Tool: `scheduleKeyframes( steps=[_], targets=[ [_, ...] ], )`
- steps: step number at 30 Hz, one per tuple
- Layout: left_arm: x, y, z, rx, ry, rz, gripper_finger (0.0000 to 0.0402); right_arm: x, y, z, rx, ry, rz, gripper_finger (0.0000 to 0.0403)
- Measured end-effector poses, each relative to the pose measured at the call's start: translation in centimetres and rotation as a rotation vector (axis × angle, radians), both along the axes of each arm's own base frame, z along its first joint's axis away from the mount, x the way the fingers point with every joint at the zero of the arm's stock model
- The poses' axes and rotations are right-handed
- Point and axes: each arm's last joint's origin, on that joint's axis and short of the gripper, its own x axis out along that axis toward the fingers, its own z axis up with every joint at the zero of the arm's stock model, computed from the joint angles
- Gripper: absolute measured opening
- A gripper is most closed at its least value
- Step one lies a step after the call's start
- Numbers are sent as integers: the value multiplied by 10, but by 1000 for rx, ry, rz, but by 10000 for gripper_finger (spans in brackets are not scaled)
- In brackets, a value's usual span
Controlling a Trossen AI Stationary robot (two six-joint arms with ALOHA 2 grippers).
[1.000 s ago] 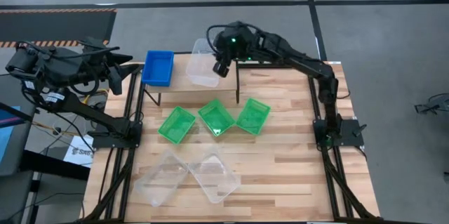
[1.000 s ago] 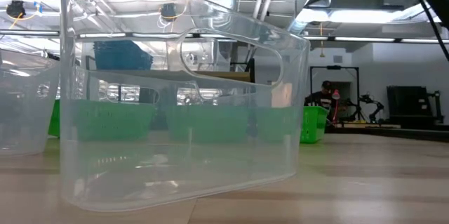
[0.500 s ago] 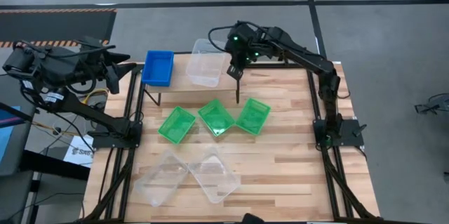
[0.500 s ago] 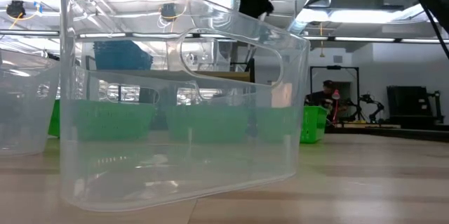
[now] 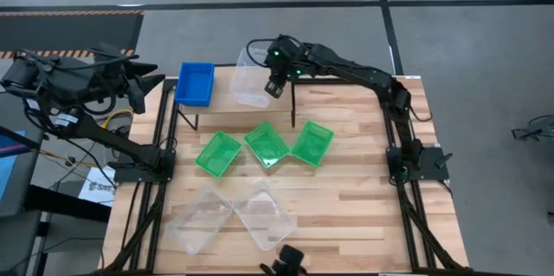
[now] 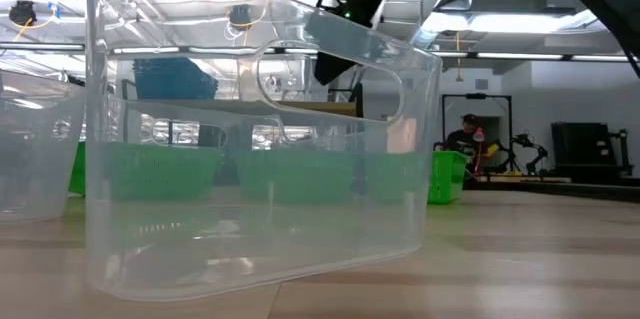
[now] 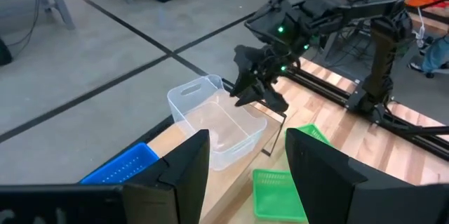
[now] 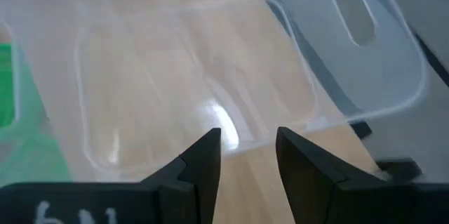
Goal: Stack baskets on shelf by color
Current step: Put the right transparent bin on the shelf, then stack the right transparent bin on top of the other transparent bin on the shelf
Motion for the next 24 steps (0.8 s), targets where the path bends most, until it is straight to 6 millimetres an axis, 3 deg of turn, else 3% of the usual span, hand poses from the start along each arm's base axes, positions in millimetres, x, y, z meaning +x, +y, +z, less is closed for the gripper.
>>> scheduleKeyframes(
  steps=[4, 10, 14, 18, 24],
  targets=[
    [-3, 1, 0, -3, -4, 0, 176, 18, -7, -10, -5, -105, 65, 159],
    [-6, 1, 0, -11, -19, 11, 176, 31, 9, -2, -35, -191, 201, 159],
    [-8, 2, 0, -11, -25, 15, 176, 23, 14, 11, -21, -196, 141, 159],
    [-8, 2, 0, -9, -27, 20, 176, 15, 13, 8, 23, -141, 109, 159],
    [-8, 1, 0, -27, -20, -1, 176, -3, 43, 34, 153, -132, 119, 159]
  ],
)
